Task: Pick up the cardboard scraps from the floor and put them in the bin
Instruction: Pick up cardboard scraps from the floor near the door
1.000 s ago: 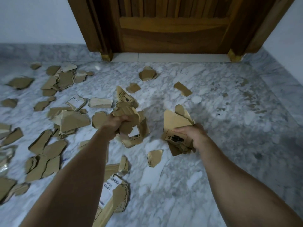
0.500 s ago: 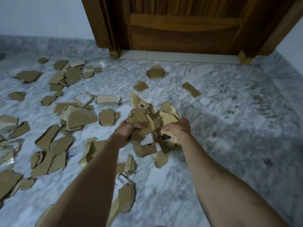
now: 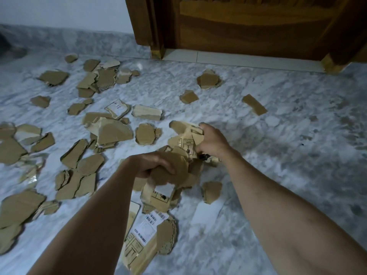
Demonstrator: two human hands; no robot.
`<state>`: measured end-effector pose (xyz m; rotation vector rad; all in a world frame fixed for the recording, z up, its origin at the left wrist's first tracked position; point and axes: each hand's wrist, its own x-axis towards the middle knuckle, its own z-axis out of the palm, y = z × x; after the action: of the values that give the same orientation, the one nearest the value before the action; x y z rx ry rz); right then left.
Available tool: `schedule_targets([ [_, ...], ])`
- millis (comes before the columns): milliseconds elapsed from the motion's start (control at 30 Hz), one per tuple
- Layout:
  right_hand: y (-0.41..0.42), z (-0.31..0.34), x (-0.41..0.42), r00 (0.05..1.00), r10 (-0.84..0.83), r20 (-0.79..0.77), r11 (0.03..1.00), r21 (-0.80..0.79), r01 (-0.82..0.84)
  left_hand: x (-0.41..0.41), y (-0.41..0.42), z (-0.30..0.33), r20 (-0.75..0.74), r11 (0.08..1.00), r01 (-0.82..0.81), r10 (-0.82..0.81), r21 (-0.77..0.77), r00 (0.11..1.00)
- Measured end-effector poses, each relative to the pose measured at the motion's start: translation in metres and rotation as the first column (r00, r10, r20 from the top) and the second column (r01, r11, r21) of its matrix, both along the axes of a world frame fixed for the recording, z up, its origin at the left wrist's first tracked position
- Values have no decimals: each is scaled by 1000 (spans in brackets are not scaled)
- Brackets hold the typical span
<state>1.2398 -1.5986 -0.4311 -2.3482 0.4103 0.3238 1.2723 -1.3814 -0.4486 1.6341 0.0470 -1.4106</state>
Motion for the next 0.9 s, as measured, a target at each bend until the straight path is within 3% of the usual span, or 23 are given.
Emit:
schedule_targets([
  [100, 11, -5, 7, 993, 119, -28, 992, -50, -120, 5, 4, -1, 37, 998, -68, 68, 12, 997],
  [233, -5, -8, 20, 995, -95, 25, 993, 73, 93, 13, 18, -11, 115, 986, -164, 164, -6, 980],
  [300, -22, -11, 31, 988, -132, -74, 982, 128, 141, 20, 23, -19, 206, 980, -199, 191, 16, 960],
  [433, -37, -16, 44, 901, 107, -420, 994, 51, -95, 38, 24, -43, 441, 970, -107, -1, 219, 898],
  [533, -29, -24, 51, 863, 190, -469, 974, -21, -226, 46, 15, -47, 495, 914, 2, -222, 407, 840],
  [667, -16, -34, 53, 843, 243, -480, 917, -169, -361, 47, 3, -34, 517, 853, 122, -415, 508, 749],
  [800, -15, -38, 51, 852, 260, -455, 914, -168, -369, 49, 2, -31, 484, 869, 168, -409, 465, 773],
  [900, -15, -41, 50, 871, 239, -429, 948, -91, -306, 47, 3, -31, 468, 923, 99, -279, 371, 838],
])
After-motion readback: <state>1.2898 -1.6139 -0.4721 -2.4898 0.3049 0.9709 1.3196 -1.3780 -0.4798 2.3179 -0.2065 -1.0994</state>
